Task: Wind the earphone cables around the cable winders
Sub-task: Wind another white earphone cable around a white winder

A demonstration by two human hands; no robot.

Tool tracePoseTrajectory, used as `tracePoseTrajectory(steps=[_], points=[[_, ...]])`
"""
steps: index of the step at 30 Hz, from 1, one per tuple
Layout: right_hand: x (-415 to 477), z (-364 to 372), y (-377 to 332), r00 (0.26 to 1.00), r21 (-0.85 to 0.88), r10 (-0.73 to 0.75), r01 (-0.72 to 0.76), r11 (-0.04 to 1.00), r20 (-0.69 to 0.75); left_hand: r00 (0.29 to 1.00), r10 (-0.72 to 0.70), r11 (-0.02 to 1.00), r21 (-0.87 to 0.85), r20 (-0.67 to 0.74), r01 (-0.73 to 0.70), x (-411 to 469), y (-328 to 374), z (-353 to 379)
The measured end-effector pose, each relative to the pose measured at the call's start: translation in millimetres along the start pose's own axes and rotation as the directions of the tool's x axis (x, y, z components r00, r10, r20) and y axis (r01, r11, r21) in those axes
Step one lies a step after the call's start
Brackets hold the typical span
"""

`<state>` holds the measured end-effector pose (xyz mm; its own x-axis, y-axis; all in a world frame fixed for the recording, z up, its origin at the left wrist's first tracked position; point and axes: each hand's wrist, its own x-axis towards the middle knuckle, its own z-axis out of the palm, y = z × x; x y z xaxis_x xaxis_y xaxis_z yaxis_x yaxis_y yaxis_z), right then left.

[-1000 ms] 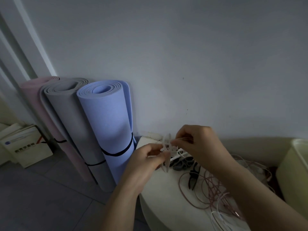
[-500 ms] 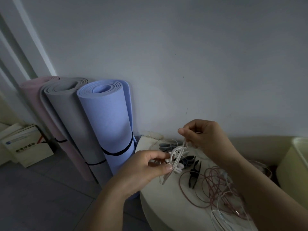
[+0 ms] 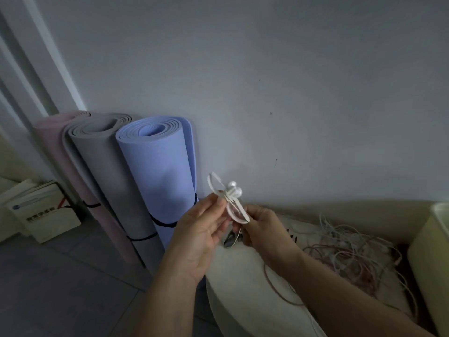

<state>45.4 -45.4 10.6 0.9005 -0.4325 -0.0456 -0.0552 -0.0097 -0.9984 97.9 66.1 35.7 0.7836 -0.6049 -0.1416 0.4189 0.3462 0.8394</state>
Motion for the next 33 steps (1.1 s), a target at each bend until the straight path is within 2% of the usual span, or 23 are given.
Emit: tracePoseTrajectory(steps=[3,7,12,14,16,19,22,27,30,33], points=[[-1,0,-3,0.995,-0.028,-0.013,0.016,0.999,0.103,0.993,-0.036,0.998,-0.059,-0.115,0.029,5,-1,-7],[-2,-8,-8,0.97,-0.006,-0.011,0.013,1.0,0.242,0.989,-0.079,0.981,-0.184,-0.124,0.055,6,0,-10],[-3,-22,-12,0.963,-0.285,-0.098,0.171,0.943,0.251,0.989,-0.047,0.986,-0.166,-0.139,0.024,6,-2,-5],[-1,-27,-11,0.963,-0.324,-0.091,0.174,0.93,0.256,0.989,-0.028,0.992,-0.124,-0.145,0.01,5,-3,-1],[2,-30,-8,0.967,-0.281,-0.032,0.104,0.954,0.251,0.991,-0.013,0.995,-0.099,-0.136,0.0,5,-5,1],[2,-33,-7,0.947,-0.051,0.149,-0.14,0.989,0.284,0.992,-0.006,0.997,-0.08,-0.123,-0.004,5,-8,2],[1,-37,-11,0.879,0.149,0.273,-0.353,0.924,0.39,0.995,-0.002,0.997,-0.083,-0.102,-0.007,6,-10,4],[-1,-42,-10,0.804,0.299,0.317,-0.506,0.809,0.502,0.993,-0.017,0.996,-0.089,-0.115,0.007,10,-15,1],[-3,-41,-12,0.797,0.252,0.34,-0.509,0.823,0.5,0.984,0.021,1.0,-0.019,-0.177,-0.025,13,-19,0],[-4,-37,-14,0.861,-0.015,0.371,-0.39,0.921,0.348,0.953,0.137,0.982,0.163,-0.271,-0.095,16,-23,-1]])
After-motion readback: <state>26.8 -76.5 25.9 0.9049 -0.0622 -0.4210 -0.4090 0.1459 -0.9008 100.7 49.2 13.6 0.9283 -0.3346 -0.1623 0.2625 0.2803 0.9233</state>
